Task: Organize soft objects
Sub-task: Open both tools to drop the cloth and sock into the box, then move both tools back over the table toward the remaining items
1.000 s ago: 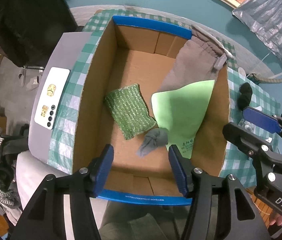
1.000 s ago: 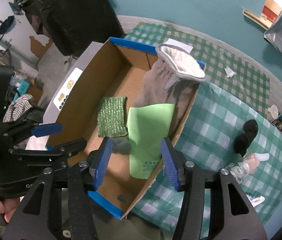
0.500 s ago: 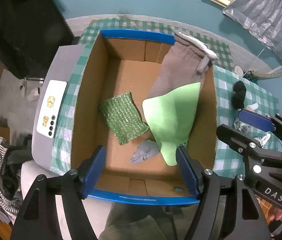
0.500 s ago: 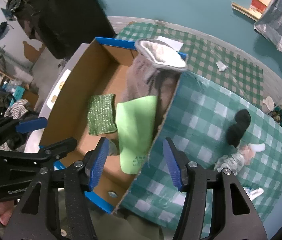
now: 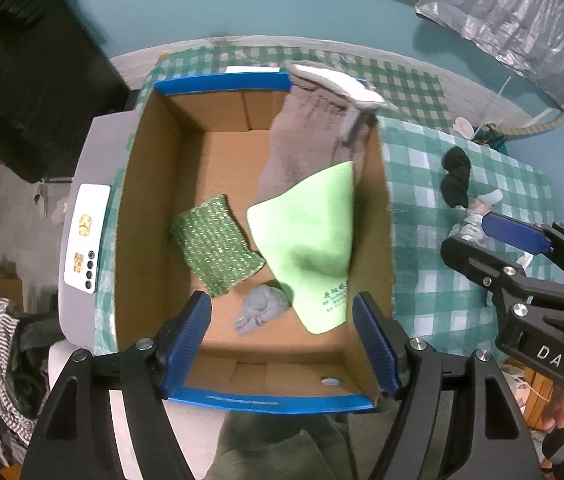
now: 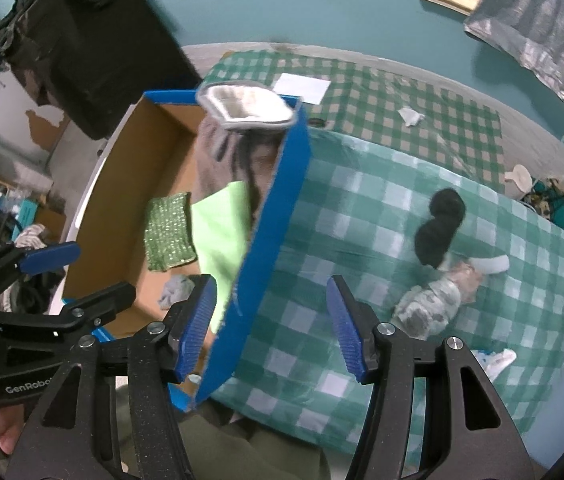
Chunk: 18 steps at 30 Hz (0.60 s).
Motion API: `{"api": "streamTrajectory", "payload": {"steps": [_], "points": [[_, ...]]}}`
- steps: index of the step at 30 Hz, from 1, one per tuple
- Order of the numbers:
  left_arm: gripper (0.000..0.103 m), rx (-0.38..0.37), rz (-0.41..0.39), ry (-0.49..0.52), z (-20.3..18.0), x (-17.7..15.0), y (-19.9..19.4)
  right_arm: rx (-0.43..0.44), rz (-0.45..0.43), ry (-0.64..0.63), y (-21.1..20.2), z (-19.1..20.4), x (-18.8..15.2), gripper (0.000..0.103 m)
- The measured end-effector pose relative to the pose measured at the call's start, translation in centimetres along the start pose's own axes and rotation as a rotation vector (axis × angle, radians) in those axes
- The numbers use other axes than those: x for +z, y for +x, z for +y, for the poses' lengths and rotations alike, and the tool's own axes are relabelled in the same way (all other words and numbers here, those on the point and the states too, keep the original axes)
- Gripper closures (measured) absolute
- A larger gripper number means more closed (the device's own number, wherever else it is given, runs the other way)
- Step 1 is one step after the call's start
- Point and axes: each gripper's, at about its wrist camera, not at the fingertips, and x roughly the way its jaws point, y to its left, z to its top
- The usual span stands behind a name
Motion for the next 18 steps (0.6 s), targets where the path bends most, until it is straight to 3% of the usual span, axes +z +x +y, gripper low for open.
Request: {"api": "streamTrajectory", "payload": {"steps": [18], "points": [[0.028, -0.042, 0.002, 0.127, -7.4, 0.4, 0.2, -0.099, -0.016, 0.154, -3.0, -8.3, -4.2, 0.046]]}}
